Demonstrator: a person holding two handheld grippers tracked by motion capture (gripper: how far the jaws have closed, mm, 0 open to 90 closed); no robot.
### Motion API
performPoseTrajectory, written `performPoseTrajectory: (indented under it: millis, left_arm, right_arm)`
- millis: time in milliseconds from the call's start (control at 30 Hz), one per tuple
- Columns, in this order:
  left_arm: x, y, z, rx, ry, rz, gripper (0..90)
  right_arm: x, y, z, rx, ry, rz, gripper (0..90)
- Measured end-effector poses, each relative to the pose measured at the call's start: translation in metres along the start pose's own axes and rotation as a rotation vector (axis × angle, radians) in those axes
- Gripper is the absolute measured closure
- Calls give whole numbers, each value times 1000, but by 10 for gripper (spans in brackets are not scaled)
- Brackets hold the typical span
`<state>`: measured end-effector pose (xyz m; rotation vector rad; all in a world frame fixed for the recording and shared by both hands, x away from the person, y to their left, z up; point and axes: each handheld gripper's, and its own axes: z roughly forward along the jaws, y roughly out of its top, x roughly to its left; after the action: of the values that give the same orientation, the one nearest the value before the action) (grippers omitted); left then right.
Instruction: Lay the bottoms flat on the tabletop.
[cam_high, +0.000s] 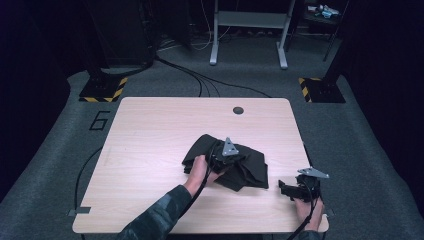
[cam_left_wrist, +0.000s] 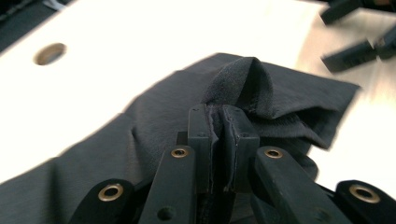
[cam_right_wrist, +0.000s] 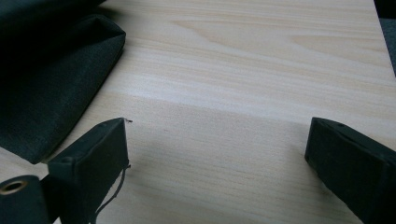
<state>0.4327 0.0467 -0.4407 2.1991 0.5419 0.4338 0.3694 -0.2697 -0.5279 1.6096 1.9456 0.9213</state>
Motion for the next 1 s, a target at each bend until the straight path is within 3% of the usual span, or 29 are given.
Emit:
performPoseTrajectory:
  millis: [167, 333, 600, 933, 1000]
  left_arm:
    - [19, 2, -18, -56, 27, -63, 827]
    - [32, 1, -33, -87, 63, -78, 826]
    - [49, -5, -52, -148, 91, -147, 826]
    - [80, -22, -90, -207, 154, -240, 826]
    - [88, -29, -98, -223, 159, -275, 825]
  right_arm:
    - [0, 0, 0, 0, 0, 0, 52]
    - [0, 0, 0, 0, -4, -10, 52]
    - [0, 0, 0, 2, -6, -10, 52]
    - [0, 0, 0, 3, -8, -10, 52]
    - [0, 0, 0, 3, -11, -10, 52]
